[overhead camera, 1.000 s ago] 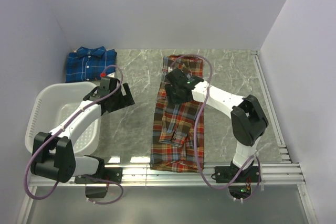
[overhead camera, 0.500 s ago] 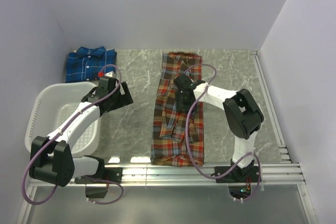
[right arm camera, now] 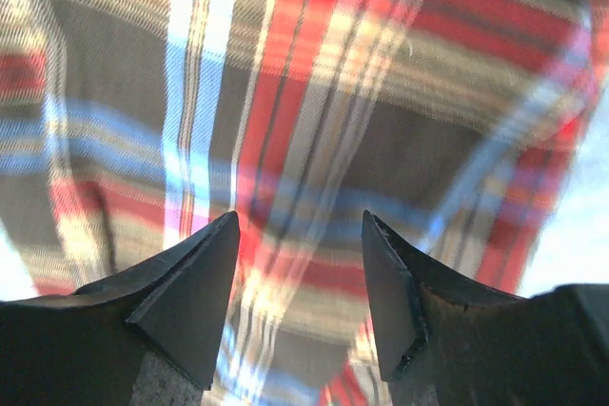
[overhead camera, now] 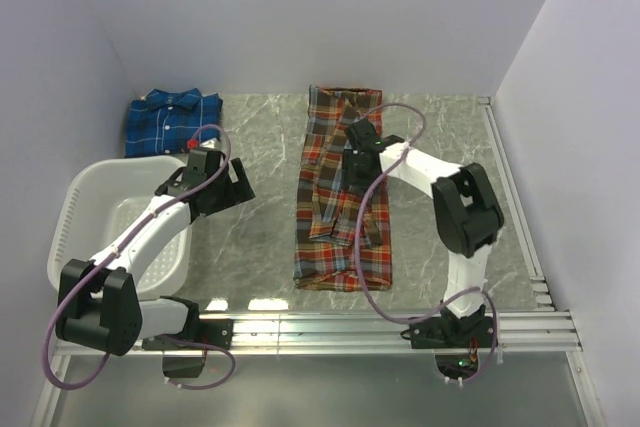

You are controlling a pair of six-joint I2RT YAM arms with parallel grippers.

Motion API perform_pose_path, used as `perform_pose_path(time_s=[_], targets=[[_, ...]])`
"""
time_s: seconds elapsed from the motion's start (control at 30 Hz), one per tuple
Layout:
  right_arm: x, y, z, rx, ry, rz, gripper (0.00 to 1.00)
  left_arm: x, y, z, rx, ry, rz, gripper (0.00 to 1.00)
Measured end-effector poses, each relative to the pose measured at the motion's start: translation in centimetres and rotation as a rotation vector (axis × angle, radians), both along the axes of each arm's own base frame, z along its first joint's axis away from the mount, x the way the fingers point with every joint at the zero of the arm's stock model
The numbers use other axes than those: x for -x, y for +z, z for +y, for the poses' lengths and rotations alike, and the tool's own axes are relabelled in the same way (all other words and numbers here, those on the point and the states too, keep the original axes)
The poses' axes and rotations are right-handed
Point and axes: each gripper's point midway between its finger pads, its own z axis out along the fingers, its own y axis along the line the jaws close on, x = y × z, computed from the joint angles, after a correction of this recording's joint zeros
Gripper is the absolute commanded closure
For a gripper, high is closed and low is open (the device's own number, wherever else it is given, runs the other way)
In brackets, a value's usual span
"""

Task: Fold and stack the long sleeve shirts
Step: Fold the shirt

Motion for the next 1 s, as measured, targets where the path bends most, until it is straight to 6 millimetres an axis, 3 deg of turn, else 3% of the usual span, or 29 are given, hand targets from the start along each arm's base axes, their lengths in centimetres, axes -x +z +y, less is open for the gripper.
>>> perform_pose_path(time_s=[0.13, 0.27, 0.37, 0.5, 0.67, 0.8, 1.0], targets=[[2.2, 3.6, -1.0, -0.041, -0.009, -0.045, 0.37, 1.1, -0.6, -1.6, 0.063, -0.032, 0.040, 0.09], [5.4, 8.4, -2.9, -0.138, -0.063, -0.137, 0.38, 3.3, -1.0, -4.8, 0.138, -0.112, 0.108, 0.08], [8.5, 9.4, -5.4, -0.220, -0.137, -0.150, 0.38, 5.3, -1.1, -7.5, 0.179, -0.189, 0.154, 0.08], [12.7, 6.0, -7.6, -0.281, -0.224, -0.044, 0.33, 7.7, -1.7, -10.6, 0.207, -0.288, 0.218, 0.09], [18.7, 0.6, -8.9, -0.283, -0.268, 0.151, 0.28, 10.3, -4.6, -12.6, 0.180, -0.358, 0.348, 0.14], [21.1, -0.5, -8.7, -0.317, -0.262, 0.201, 0.30, 12.0, -6.6, -13.5, 0.157, -0.386, 0.435, 0.19], [22.3, -1.2, -8.0, -0.364, -0.243, 0.240, 0.33, 14.1, -8.4, -14.7, 0.139, -0.434, 0.523, 0.27]])
